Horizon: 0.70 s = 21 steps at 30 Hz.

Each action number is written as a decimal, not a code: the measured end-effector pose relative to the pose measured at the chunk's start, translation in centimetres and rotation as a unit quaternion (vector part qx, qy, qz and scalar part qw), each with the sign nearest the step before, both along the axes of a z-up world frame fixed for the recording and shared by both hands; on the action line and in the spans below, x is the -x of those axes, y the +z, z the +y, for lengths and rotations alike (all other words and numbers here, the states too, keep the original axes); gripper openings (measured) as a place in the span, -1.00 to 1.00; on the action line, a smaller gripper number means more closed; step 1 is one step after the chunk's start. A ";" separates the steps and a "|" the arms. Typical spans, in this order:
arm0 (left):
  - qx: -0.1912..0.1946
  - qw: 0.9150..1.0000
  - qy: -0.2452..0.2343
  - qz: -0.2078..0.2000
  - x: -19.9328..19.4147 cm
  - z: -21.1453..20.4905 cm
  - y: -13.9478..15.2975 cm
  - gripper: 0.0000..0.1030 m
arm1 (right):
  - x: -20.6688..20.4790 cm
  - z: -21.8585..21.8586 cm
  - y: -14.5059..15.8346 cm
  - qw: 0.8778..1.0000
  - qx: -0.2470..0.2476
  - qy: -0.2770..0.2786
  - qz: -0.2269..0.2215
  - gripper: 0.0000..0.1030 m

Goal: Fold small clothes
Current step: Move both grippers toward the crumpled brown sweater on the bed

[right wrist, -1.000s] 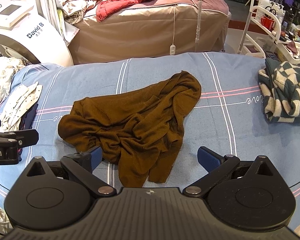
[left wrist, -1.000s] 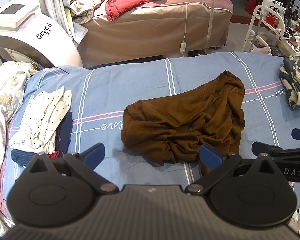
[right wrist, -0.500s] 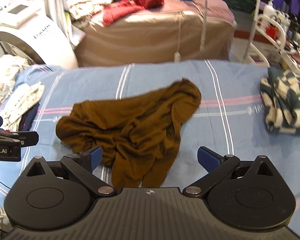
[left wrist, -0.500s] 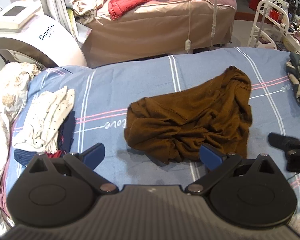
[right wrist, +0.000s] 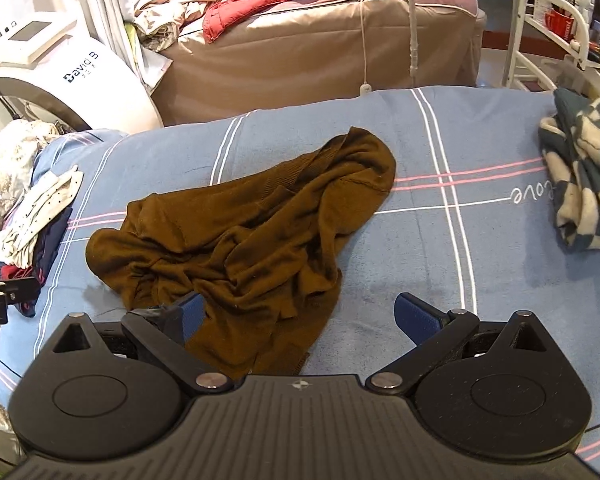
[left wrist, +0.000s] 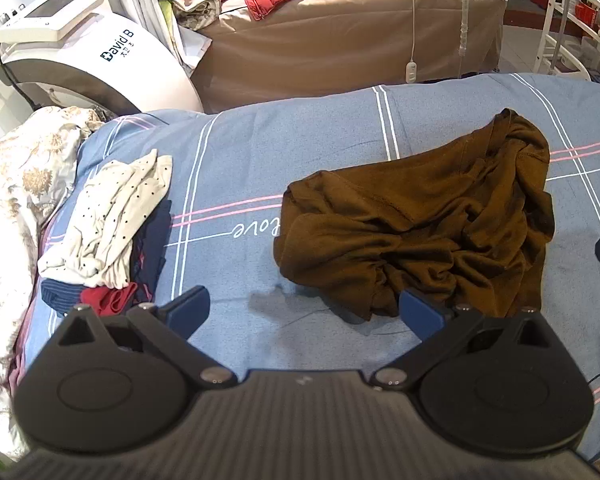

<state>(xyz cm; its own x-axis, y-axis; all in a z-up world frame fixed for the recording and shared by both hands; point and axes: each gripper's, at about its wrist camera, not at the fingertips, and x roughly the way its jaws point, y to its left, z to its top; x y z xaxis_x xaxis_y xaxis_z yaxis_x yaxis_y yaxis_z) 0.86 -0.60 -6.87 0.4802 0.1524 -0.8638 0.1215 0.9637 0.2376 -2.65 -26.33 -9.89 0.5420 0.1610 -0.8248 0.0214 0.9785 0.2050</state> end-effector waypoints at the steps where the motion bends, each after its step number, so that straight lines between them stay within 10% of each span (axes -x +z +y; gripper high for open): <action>1: -0.001 1.000 0.002 0.000 0.0 -0.2 0.0 1.00 | -0.1 0.1 0.1 1.000 0.001 0.004 0.000 1.00; 21: -0.011 1.000 -0.026 0.011 -2.3 0.3 -2.6 1.00 | -2.3 2.3 -0.3 0.999 0.014 0.032 0.008 1.00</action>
<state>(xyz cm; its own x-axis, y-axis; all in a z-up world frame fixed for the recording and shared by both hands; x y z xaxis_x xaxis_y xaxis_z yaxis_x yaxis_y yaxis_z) 3.19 -0.35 -9.49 0.4698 0.1466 -0.8705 0.1771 0.9504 0.2556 -0.33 -24.08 -10.16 0.5174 0.1719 -0.8383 -0.0391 0.9833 0.1775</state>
